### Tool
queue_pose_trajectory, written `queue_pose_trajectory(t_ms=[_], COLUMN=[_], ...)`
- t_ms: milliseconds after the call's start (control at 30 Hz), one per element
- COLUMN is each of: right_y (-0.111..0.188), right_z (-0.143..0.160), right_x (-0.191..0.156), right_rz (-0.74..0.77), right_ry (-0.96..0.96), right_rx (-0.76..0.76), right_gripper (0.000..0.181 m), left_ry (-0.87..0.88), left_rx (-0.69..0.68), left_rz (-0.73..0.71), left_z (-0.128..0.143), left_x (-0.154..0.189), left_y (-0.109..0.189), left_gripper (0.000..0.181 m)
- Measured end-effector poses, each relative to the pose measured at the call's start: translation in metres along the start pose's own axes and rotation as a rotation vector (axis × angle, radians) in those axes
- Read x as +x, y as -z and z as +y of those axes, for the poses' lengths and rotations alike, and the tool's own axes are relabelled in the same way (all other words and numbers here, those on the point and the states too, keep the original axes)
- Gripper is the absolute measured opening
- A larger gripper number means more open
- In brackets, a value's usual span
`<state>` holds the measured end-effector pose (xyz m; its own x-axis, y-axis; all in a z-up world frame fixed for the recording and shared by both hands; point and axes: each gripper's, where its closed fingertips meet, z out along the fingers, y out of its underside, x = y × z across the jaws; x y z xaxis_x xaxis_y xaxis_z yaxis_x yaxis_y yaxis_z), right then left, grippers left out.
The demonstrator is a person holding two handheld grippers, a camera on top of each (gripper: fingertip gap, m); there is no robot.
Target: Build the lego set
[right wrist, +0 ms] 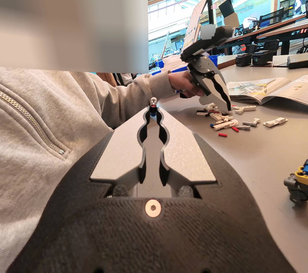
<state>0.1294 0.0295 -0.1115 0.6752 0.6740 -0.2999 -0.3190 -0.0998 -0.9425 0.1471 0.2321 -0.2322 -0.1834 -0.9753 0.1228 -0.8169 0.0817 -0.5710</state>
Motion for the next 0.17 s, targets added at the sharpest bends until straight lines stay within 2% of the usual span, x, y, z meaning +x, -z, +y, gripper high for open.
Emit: queue_pose_trajectory(t_ms=[67,167], right_y=[0.002,0.004], right_z=[0.002,-0.002], right_x=[0.004,0.014], right_rz=[0.005,0.053], right_ry=[0.000,-0.020], right_rx=[0.011,0.033], right_gripper=[0.005,0.005], left_ry=[0.062,0.321], left_rx=[0.161,0.660], left_rz=[0.128,0.524], left_z=[-0.022,-0.084], left_x=[0.022,0.071], left_y=[0.012,0.071], left_gripper=[0.005,0.004])
